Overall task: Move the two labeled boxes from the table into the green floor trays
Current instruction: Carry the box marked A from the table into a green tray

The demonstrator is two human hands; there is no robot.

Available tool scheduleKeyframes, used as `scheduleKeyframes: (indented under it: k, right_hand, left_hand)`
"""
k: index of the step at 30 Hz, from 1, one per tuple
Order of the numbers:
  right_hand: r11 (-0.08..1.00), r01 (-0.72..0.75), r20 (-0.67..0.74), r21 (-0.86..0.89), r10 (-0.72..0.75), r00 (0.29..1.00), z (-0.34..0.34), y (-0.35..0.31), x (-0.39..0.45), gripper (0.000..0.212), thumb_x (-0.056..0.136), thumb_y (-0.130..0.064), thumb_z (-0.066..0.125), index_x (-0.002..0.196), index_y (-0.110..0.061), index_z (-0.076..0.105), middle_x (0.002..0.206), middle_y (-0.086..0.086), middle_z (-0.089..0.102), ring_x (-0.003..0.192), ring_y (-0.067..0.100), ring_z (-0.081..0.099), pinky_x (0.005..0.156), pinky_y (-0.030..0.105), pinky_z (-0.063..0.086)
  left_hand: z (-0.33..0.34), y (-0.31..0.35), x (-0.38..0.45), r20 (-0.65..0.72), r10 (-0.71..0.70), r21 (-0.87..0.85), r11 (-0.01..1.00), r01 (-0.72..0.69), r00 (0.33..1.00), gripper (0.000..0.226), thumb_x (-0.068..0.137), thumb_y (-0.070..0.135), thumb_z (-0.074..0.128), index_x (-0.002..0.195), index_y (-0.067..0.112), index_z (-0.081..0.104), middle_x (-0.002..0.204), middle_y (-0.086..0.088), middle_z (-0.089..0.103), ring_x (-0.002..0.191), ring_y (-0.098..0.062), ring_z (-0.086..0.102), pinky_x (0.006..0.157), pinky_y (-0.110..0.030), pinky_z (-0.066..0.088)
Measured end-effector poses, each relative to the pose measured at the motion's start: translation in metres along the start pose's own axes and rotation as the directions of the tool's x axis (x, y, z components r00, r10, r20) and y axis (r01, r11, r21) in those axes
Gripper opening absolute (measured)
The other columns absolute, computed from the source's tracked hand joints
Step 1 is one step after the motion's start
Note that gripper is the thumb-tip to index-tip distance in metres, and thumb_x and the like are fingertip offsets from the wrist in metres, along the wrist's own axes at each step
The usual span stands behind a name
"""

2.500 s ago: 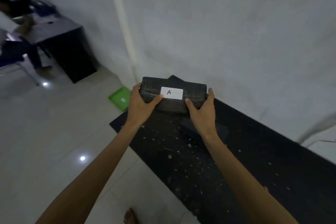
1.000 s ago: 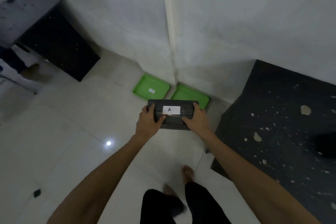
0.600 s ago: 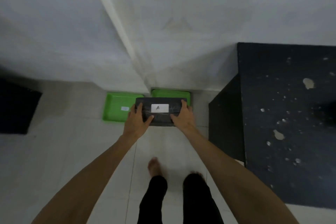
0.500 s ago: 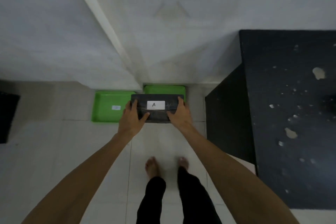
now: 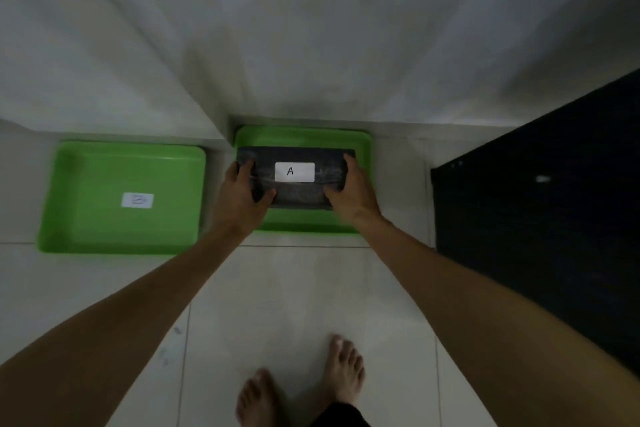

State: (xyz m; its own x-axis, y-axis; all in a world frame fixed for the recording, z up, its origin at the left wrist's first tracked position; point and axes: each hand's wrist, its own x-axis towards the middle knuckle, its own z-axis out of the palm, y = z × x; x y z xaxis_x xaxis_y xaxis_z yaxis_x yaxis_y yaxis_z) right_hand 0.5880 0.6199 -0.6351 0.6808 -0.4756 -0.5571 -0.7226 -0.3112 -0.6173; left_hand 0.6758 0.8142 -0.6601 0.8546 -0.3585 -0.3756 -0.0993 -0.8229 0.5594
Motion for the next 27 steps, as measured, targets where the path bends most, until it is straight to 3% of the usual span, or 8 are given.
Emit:
scheduleKeyframes:
  k: [4, 9, 13, 16, 19, 23, 27]
  right_hand:
    - [0.999, 0.036, -0.002, -0.018, -0.036, 0.999, 0.033, 0.027, 0.052, 0.081, 0.093, -0.014, 0.065, 0.160, -0.013, 0.019, 0.158, 0.012, 0.036, 0.142, 0.029, 0.041, 0.117, 0.035, 0.036]
    - [0.999, -0.035, 0.060, 0.027, 0.033, 0.998, 0.055, 0.045, 0.081, 0.077, 0.096, -0.003, 0.056, 0.160, -0.015, 0.017, 0.157, 0.009, 0.039, 0.141, 0.027, 0.043, 0.108, 0.020, 0.030]
    - [0.997, -0.066, 0.087, 0.028, 0.063, 0.994, 0.059, 0.048, 0.080, 0.078, 0.093, -0.001, 0.057, 0.160, -0.012, 0.018, 0.158, 0.011, 0.037, 0.144, 0.029, 0.040, 0.120, 0.033, 0.030]
    - [0.999, -0.037, 0.032, 0.012, 0.037, 0.999, 0.053, 0.042, 0.072, 0.071, 0.091, -0.003, 0.061, 0.155, -0.008, 0.031, 0.148, 0.016, 0.045, 0.136, 0.032, 0.047, 0.116, 0.038, 0.038]
    - [0.999, -0.038, -0.005, -0.024, 0.038, 0.999, 0.036, 0.029, 0.049, 0.067, 0.092, -0.010, 0.062, 0.154, -0.006, 0.035, 0.149, 0.017, 0.045, 0.136, 0.033, 0.046, 0.115, 0.038, 0.038]
    - [0.998, -0.054, 0.000, -0.036, 0.054, 0.999, -0.006, -0.013, -0.002, 0.052, 0.096, -0.011, 0.058, 0.145, -0.001, 0.046, 0.144, 0.017, 0.052, 0.129, 0.031, 0.054, 0.105, 0.031, 0.044]
    - [0.996, -0.063, -0.005, -0.070, 0.063, 0.998, -0.077, -0.079, -0.072, 0.041, 0.098, -0.014, 0.056, 0.134, 0.005, 0.053, 0.134, 0.022, 0.058, 0.120, 0.035, 0.058, 0.097, 0.038, 0.050]
  left_hand:
    - [0.034, -0.027, 0.037, -0.006, 0.002, -0.031, 1.000, -0.002, 1.000, 0.077, 0.084, 0.024, 0.077, 0.149, 0.010, 0.037, 0.145, -0.019, 0.044, 0.127, -0.037, 0.050, 0.112, -0.044, 0.041]
    - [0.050, -0.043, 0.056, 0.056, -0.010, -0.022, 1.000, 0.011, 0.998, 0.081, 0.087, 0.017, 0.073, 0.155, 0.012, 0.029, 0.155, -0.018, 0.031, 0.137, -0.036, 0.042, 0.119, -0.046, 0.033]
    - [0.058, -0.053, 0.056, 0.173, -0.006, 0.040, 0.999, -0.001, 0.985, 0.094, 0.090, 0.017, 0.069, 0.161, 0.017, 0.007, 0.168, -0.017, -0.004, 0.154, -0.039, 0.011, 0.124, -0.050, 0.021]
    - [0.050, -0.053, 0.054, 0.223, 0.015, 0.116, 0.992, -0.042, 0.975, 0.101, 0.088, 0.022, 0.072, 0.161, 0.021, 0.002, 0.168, -0.015, -0.013, 0.155, -0.038, 0.008, 0.124, -0.049, 0.021]
    - [0.027, -0.039, 0.044, 0.234, 0.040, 0.193, 0.977, -0.087, 0.971, 0.085, 0.092, 0.023, 0.067, 0.160, 0.022, 0.017, 0.168, -0.016, 0.004, 0.149, -0.041, 0.022, 0.119, -0.054, 0.031]
    - [-0.040, -0.001, 0.024, 0.412, 0.117, 0.205, 0.955, -0.217, 0.904, 0.044, 0.096, 0.017, 0.060, 0.140, 0.017, 0.056, 0.143, -0.016, 0.056, 0.124, -0.034, 0.058, 0.105, -0.045, 0.047]
    - [-0.139, 0.072, -0.009, 0.364, 0.063, 0.216, 0.965, -0.149, 0.929, 0.044, 0.094, 0.026, 0.064, 0.135, 0.009, 0.059, 0.137, -0.018, 0.060, 0.124, -0.033, 0.057, 0.104, -0.036, 0.046]
